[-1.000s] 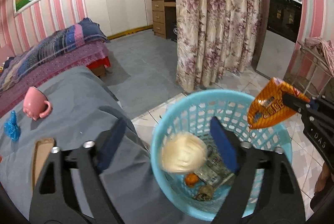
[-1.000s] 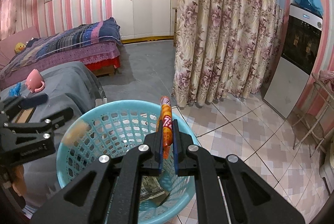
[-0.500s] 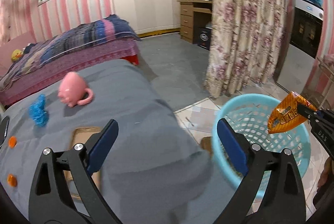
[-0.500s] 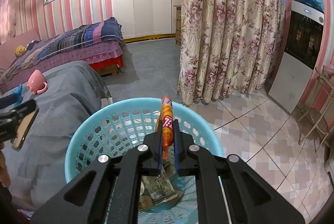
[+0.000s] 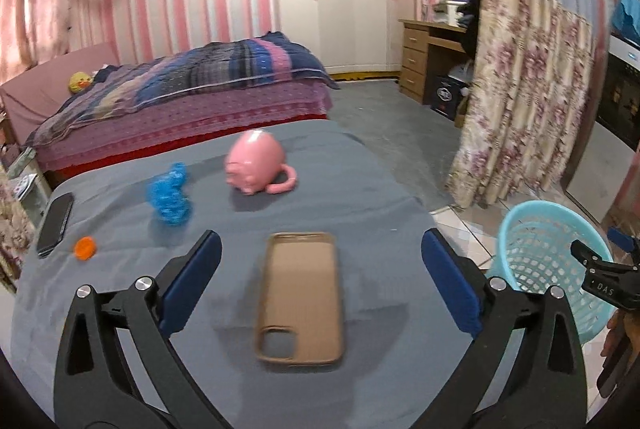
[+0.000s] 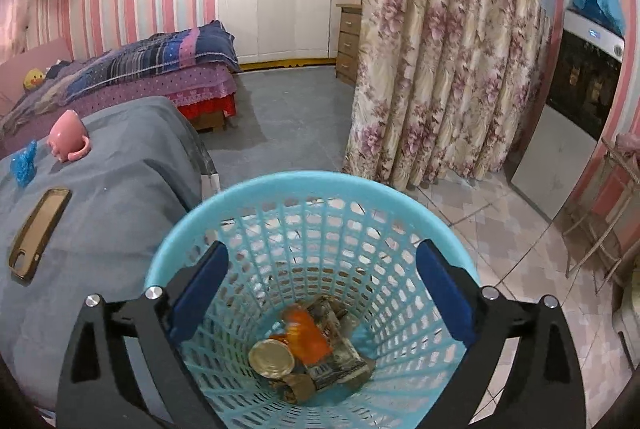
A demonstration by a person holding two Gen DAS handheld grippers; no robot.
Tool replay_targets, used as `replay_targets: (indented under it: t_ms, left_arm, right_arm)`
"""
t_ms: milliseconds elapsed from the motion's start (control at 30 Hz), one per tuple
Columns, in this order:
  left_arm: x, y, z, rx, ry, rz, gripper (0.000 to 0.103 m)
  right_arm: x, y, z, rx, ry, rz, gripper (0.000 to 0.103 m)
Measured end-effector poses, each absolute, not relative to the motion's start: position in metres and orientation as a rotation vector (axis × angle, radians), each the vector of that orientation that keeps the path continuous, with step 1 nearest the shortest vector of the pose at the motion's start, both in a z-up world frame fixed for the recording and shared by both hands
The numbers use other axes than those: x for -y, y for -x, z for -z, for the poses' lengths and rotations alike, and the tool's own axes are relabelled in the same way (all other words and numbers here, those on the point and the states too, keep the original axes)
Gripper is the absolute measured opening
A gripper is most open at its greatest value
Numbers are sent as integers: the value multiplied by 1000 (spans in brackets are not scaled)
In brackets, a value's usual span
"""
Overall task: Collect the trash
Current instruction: 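Move both tools back over the bed toward the orange peel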
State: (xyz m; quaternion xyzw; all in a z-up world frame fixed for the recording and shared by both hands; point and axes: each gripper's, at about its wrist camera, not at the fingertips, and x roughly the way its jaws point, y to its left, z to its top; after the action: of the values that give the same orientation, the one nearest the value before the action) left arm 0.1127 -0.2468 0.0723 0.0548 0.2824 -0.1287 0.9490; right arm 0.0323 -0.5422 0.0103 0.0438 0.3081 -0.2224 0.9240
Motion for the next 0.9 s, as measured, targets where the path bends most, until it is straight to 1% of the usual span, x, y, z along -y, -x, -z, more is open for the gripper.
replay_targets:
  t_ms: [67, 400, 700, 900]
  left_arm:
    - [231, -114, -74, -580, -95, 246, 97]
    - [137, -117, -73, -592, -39, 118, 97]
    - [40, -127, -46, -641, -11, -22, 97]
    - [-7, -129, -28, -668, 7, -94, 97]
  right_arm:
    - [526, -37, -20, -605, -65, 447, 98]
    - [443, -69, -43, -551, -16, 306, 98]
    - [345, -108, -49, -548, 12, 146, 98]
    - [288, -131, -56, -539, 1, 68, 98]
